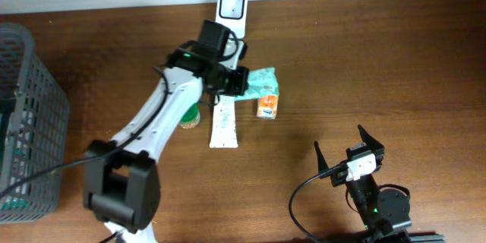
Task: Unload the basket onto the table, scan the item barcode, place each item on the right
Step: 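Lift the wipes pack and carry it under the scanner, then lower the wipes pack right of the orange box and release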
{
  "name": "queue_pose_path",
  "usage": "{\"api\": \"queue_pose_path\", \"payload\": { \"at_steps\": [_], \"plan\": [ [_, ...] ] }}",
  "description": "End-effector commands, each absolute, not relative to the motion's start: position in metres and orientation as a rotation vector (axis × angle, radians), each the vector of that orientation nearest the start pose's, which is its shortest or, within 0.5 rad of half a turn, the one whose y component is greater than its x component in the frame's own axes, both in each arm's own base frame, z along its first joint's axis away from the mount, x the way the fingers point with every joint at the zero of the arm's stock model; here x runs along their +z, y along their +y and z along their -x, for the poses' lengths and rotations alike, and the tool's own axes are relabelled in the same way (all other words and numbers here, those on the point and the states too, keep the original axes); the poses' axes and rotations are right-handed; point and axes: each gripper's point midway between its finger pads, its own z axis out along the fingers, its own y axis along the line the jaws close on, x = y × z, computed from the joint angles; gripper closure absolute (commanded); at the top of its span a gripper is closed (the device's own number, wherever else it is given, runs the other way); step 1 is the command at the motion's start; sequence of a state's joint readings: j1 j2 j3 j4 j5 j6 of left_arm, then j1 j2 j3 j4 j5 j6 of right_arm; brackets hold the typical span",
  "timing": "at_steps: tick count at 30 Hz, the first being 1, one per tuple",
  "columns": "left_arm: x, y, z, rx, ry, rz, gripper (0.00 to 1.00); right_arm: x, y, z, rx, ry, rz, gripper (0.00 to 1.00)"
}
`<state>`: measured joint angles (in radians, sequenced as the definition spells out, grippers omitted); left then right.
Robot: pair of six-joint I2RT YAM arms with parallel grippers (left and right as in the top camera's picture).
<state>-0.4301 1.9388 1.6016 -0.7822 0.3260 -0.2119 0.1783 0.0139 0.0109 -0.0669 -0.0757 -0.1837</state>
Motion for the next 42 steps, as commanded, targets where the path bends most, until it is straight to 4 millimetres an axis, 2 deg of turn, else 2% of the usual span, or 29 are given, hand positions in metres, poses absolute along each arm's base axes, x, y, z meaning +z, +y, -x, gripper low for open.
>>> {"api": "queue_pose_path", "payload": {
  "at_steps": [1,5,10,14,21,24,26,34,38,42],
  "plan": [
    [0.096,-0.271,-0.398,-0.661,2.761,-0.414,1.0,0.157,0.058,-0.239,0.062,1.605,0.356,0.02],
    [0.078,-0.299,-0.388,-0.679,2.769,-0.471,1.0,0.157,0.058,-0.239,0.062,1.605,0.356,0.02],
    [0.08,-0.332,-0.368,-0.705,2.739,-0.582,1.0,0.157,0.058,-0.239,0.062,1.605,0.357,0.02],
    [0.071,-0.354,-0.352,-0.717,2.734,-0.66,1.0,0.157,0.058,-0.239,0.063,1.605,0.356,0.02],
    [0.033,-0.369,-0.358,-0.718,2.756,-0.614,1.0,0.157,0.058,-0.239,0.063,1.605,0.356,0.02],
    [0.027,-0.364,-0.361,-0.682,2.768,-0.602,1.0,0.157,0.058,-0.239,0.062,1.605,0.356,0.02],
    [0.023,-0.35,-0.368,-0.604,2.784,-0.563,1.0,0.157,0.058,-0.239,0.063,1.605,0.356,0.02],
    [0.016,-0.295,-0.395,-0.523,2.876,-0.326,1.0,0.157,0.058,-0.239,0.063,1.605,0.356,0.02],
    [0.014,-0.284,-0.396,-0.508,2.903,-0.287,1.0,0.157,0.058,-0.239,0.062,1.605,0.356,0.01],
    [0.015,-0.292,-0.385,-0.567,2.927,-0.313,1.0,0.157,0.058,-0.239,0.063,1.605,0.356,0.02]
  ]
}}
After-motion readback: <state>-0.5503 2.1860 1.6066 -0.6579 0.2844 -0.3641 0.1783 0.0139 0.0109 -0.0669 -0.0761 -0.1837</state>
